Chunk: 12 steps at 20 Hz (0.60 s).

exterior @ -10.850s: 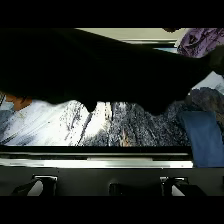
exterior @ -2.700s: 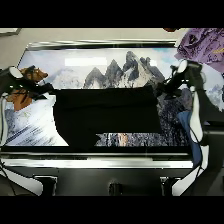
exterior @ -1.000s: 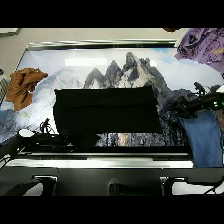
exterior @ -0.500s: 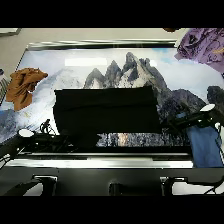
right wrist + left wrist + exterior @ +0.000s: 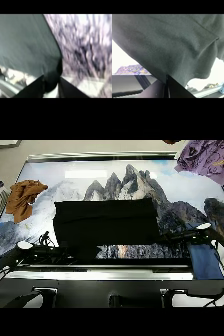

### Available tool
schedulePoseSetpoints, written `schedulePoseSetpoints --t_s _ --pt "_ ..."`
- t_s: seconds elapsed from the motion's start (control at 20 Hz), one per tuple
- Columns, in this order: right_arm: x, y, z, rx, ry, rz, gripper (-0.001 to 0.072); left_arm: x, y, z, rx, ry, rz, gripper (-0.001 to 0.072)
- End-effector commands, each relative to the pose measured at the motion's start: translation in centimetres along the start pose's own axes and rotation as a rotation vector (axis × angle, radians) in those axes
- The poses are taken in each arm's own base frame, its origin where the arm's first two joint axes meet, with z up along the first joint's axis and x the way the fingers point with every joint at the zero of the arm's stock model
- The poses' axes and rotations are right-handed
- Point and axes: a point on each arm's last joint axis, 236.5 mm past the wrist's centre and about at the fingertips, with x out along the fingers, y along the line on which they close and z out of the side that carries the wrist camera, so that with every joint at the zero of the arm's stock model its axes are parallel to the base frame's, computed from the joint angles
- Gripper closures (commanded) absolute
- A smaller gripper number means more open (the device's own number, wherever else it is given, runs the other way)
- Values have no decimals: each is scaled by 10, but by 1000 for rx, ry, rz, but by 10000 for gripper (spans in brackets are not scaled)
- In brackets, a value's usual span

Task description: Fold the clothes and pants, and hang the long-sleeved shirts on hangers.

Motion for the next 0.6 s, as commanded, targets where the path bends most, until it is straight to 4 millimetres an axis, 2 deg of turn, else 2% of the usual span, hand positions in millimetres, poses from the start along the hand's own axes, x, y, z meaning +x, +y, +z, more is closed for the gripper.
schedulePoseSetpoints --t_s 0.0,0.05,0.15,0.25,0.3,0.4,0.5,0.55 --pt "1 2 17 11 -74 12 610 -1 -1 2 4 -4 -1 690" --pt "0 3 15 10 -69 16 678 -4 -3 3 11 -7 -4 691" --pt "-8 8 10 -4 -66 8 679 -18 -5 7 32 -22 6 692" --pt "-24 2 0 -9 -73 -73 679 -44 5 9 30 -49 64 693" --pt "-36 -5 -7 -17 -73 -141 679 -58 12 5 33 -54 103 693" --pt "-63 -19 -25 -35 -76 -279 679 -81 20 -17 69 -26 152 693" --pt "-86 -16 -42 -72 -89 -342 679 -95 19 -42 116 4 170 693" --pt "-94 -9 -48 -89 -103 -341 679 -99 16 -45 137 -15 166 693"
